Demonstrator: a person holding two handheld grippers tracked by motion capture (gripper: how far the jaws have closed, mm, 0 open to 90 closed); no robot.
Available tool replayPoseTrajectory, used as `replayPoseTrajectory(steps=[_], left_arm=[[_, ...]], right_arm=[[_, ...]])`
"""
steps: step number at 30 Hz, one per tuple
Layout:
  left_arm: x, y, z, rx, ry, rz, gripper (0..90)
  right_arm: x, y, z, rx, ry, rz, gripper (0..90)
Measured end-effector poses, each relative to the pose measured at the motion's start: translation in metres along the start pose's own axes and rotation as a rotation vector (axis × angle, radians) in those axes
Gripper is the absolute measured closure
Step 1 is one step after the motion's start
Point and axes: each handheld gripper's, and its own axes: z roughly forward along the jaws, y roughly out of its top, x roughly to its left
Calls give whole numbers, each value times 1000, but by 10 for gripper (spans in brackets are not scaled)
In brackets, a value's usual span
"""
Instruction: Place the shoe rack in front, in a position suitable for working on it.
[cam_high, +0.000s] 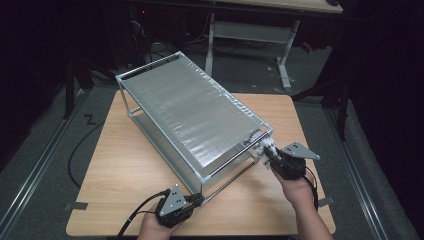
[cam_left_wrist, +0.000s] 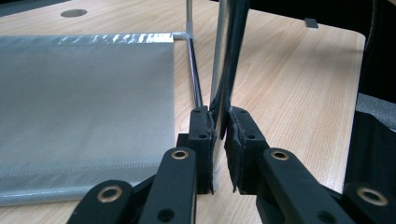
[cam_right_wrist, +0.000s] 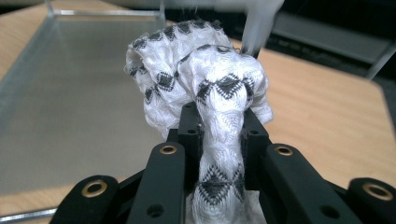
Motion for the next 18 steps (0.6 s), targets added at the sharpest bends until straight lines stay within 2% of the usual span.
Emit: replayPoseTrajectory(steps=[2,3,6,11,18], left_arm=[[0,0,0,0,0,-2,809],[0,0,1,-1,-3,-6,809],[1,0,2,-1,-12,-6,808],[0,1,2,3,-7,-3,808],[0,1,1,7,-4,-1,809]], right_arm=[[0,-3,4,19,1,1,760],[0,-8,12,61,13,2,760],[-1,-13,18,92,21,5,760],[-1,-29,34,175,25,6,761],[-8,-48,51,276,45,48,760]])
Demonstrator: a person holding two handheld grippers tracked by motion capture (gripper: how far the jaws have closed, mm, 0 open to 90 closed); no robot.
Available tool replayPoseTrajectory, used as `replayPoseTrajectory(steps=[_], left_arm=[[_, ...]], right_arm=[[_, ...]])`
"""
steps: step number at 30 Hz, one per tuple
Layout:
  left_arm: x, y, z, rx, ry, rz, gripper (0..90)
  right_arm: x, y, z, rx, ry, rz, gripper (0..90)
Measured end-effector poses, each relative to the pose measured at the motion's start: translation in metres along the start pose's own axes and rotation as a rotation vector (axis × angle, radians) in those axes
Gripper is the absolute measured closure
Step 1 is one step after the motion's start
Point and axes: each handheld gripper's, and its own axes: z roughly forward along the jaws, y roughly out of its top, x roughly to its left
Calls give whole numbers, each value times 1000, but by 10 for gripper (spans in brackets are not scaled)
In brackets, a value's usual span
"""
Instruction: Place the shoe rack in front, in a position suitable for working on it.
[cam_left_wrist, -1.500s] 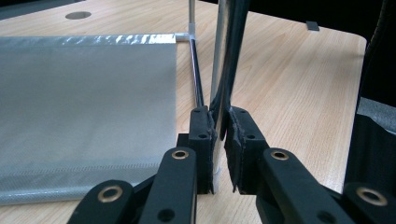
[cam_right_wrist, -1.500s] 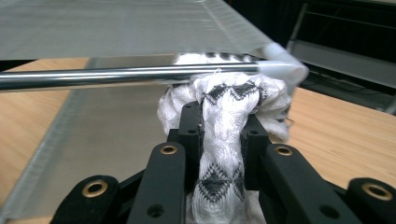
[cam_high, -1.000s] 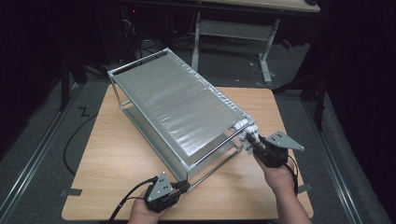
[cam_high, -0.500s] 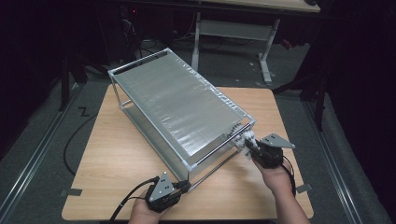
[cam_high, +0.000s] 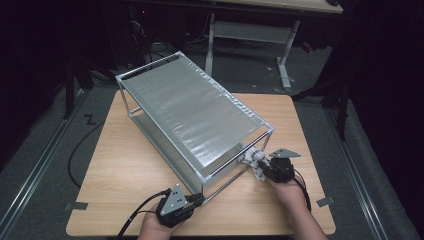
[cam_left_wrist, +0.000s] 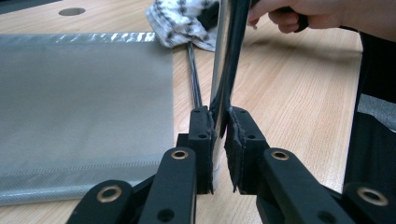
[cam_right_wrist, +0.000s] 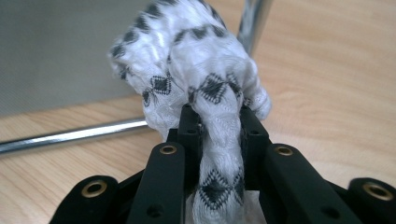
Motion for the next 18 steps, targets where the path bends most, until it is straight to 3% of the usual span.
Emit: replayPoseTrajectory(steps=[3,10,14,18], left_arm=[[1,0,0,1,-4,0,808],[1,0,1,1,-11,2,809],[1,1,1,3,-12,2,809],[1,0,1,3,-12,2,809]], right_arm=[[-2,-3,4,15,11,22,760],[-1,-3,4,16,4,17,761],[0,1,-5,-20,-7,14,761],[-2,10,-24,-96,-24,10,760]])
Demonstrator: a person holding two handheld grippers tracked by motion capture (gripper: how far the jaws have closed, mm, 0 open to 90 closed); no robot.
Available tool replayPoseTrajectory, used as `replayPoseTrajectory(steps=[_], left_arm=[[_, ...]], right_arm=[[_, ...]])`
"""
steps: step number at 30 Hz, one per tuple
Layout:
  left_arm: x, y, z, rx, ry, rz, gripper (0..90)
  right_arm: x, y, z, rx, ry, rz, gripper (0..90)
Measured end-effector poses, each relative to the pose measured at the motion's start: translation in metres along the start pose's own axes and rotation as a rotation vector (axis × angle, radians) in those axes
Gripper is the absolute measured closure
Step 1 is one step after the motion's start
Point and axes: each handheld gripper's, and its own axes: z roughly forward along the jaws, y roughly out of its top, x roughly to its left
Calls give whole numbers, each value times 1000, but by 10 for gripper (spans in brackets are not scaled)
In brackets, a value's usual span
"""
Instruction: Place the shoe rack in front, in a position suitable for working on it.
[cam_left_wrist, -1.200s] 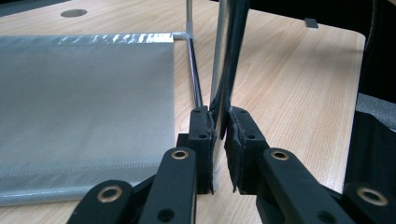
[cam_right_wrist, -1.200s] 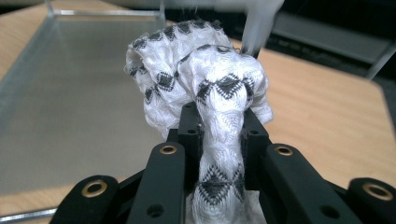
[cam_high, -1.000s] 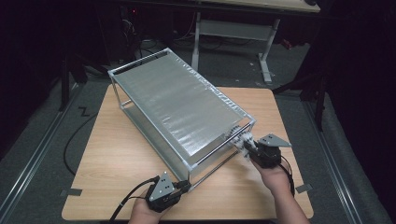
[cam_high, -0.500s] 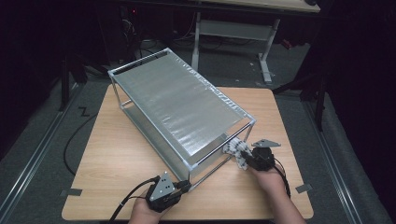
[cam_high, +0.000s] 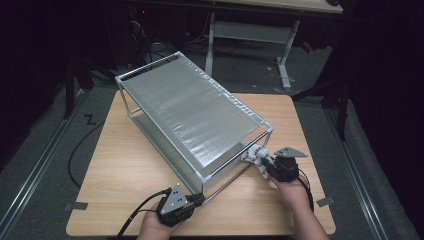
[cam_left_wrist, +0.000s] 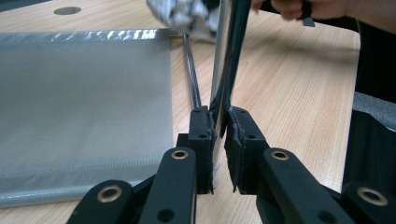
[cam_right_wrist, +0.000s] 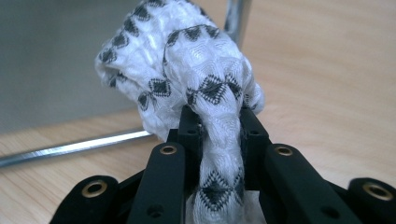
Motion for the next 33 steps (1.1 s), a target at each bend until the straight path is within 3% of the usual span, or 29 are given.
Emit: replayPoseTrajectory(steps=[10,12,14,22,23,28,29,33], left_arm=[[0,0,0,3,1,4,810],[0,0,0,3,2,3,810],[0,0,0,4,0,3,810],[1,-1,0,3,-8,-2,809],[1,-1,0,2,-8,-2,809],[1,-1,0,4,-6,-3,809],[1,-1,0,4,-7,-4,809],[1,-1,0,5,-10,-4,809]], right_arm=[[12,31,-52,-254,-57,-34,758],[14,33,-57,-293,-79,-39,757],[15,33,-58,-296,-85,-43,758],[13,28,-46,-246,-75,-44,765],[13,24,-38,-208,-74,-47,765],[10,16,-23,-139,-61,-41,765],[7,10,-10,-72,-39,-38,764],[4,-2,11,32,-22,-41,764]])
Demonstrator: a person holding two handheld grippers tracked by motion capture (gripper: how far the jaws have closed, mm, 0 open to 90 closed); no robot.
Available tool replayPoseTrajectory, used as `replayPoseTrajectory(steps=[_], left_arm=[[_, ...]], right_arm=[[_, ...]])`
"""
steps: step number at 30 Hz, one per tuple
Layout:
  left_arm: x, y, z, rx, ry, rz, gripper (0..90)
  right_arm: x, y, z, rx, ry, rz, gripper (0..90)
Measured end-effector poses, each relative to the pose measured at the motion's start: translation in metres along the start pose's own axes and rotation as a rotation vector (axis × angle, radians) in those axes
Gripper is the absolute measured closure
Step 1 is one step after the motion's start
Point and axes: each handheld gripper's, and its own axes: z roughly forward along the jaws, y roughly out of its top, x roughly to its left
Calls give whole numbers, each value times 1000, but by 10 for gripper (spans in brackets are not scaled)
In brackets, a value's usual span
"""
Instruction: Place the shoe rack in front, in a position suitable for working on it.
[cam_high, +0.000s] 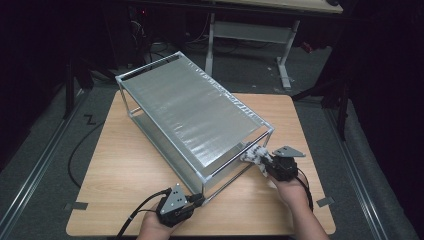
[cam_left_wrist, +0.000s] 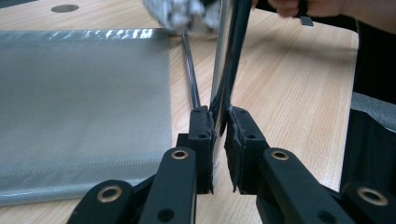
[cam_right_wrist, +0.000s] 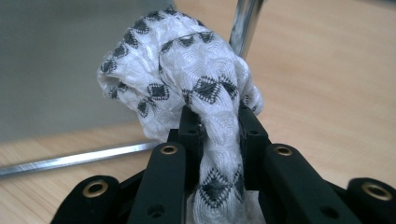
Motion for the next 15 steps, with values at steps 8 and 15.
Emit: replayPoseTrajectory(steps=[8,15], left_arm=[[0,0,1,3,-3,6,809],[-1,2,5,6,-5,2,809]], right_arm=[[-5,-10,18,77,23,16,763],[-6,-11,0,39,5,31,762]])
